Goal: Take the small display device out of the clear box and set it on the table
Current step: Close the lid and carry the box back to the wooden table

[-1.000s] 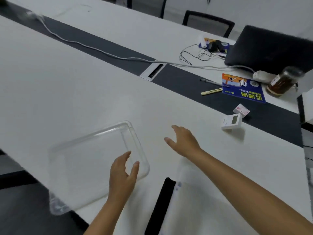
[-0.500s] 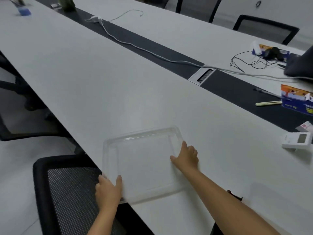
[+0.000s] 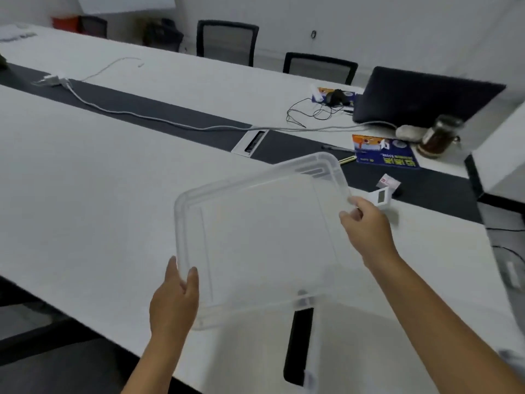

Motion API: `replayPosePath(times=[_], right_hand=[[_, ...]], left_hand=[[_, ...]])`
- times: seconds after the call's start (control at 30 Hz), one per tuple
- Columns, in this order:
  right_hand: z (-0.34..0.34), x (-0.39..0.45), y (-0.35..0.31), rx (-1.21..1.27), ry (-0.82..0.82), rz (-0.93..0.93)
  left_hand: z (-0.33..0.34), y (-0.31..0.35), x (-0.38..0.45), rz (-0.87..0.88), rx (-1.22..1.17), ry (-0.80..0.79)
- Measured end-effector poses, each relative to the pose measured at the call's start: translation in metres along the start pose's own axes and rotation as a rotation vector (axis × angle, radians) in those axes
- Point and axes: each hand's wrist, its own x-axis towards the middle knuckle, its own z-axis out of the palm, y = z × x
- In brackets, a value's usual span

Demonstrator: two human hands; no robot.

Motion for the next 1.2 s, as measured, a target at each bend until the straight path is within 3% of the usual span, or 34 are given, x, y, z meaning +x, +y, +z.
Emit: replayPosePath(times=[0.17,0.33,0.63,1.2], right_hand=[[-0.098,-0.062,0.089,-0.053,0.187,0.206],[-0.14,-0.11,0.147,-0.089,0.167,0.378],[-0.159,-0.163,0.186,-0.396,0.227,0.385],[-0.143,-0.149,0.199,-0.441,0.259,0.399]], left_hand=[[0.03,0.046,-0.039,0.222,0.123,-0.278],[0.057,0.076,-0.073,0.305,0.155,-0.48],[0.09,0.1,-0.124,0.359,0.17,-0.414],[0.107,0.101,-0.109,0.368,0.236,-0.294]])
